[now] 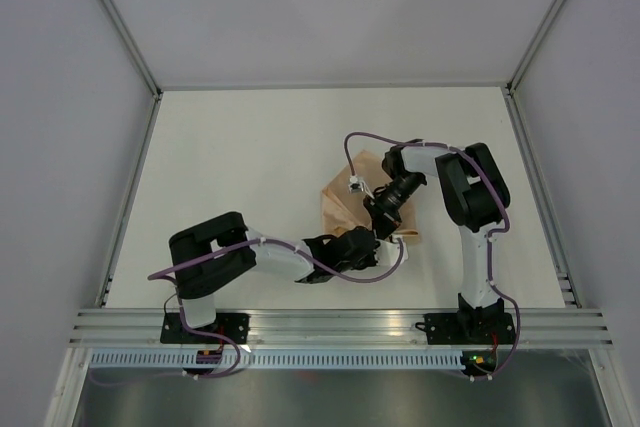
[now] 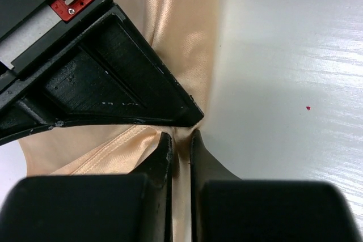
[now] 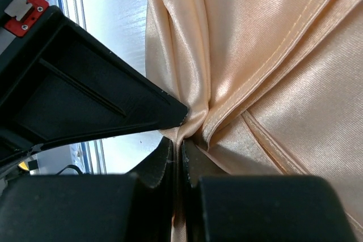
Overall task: Fold the napkin, place the utensils inside, and roll it up
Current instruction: Roll the napkin at the center of the board.
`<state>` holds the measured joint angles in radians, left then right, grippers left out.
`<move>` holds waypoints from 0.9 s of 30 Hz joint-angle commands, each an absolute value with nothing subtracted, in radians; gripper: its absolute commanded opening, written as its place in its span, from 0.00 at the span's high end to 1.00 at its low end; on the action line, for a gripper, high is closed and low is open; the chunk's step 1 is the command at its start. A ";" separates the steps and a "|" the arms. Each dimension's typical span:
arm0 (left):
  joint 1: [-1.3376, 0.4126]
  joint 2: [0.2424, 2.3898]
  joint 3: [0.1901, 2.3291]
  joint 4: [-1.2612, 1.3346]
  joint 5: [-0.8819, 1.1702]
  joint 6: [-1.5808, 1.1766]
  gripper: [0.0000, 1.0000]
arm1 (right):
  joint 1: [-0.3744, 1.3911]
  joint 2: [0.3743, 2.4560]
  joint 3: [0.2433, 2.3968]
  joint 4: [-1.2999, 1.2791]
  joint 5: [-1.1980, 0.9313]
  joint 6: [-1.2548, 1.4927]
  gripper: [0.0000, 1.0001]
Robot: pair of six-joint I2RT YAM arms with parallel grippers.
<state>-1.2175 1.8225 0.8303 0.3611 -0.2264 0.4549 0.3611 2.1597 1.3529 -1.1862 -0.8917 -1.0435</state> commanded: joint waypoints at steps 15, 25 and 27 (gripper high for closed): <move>-1.174 1.833 0.903 0.176 -0.040 0.315 0.98 | 0.241 1.959 1.348 -0.970 -0.893 -0.910 0.41; -1.082 1.796 0.885 0.161 0.153 0.203 0.98 | 0.035 1.755 1.232 -0.759 -0.926 -0.781 0.42; -1.056 1.793 0.876 0.161 0.204 0.158 0.98 | 0.006 1.685 1.191 -0.735 -0.931 -0.799 0.42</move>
<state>-1.0916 1.8114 0.8921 0.2390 0.0624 0.2832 0.0376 1.7840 1.2327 -0.8074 -0.8829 -0.7994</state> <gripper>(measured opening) 0.089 0.584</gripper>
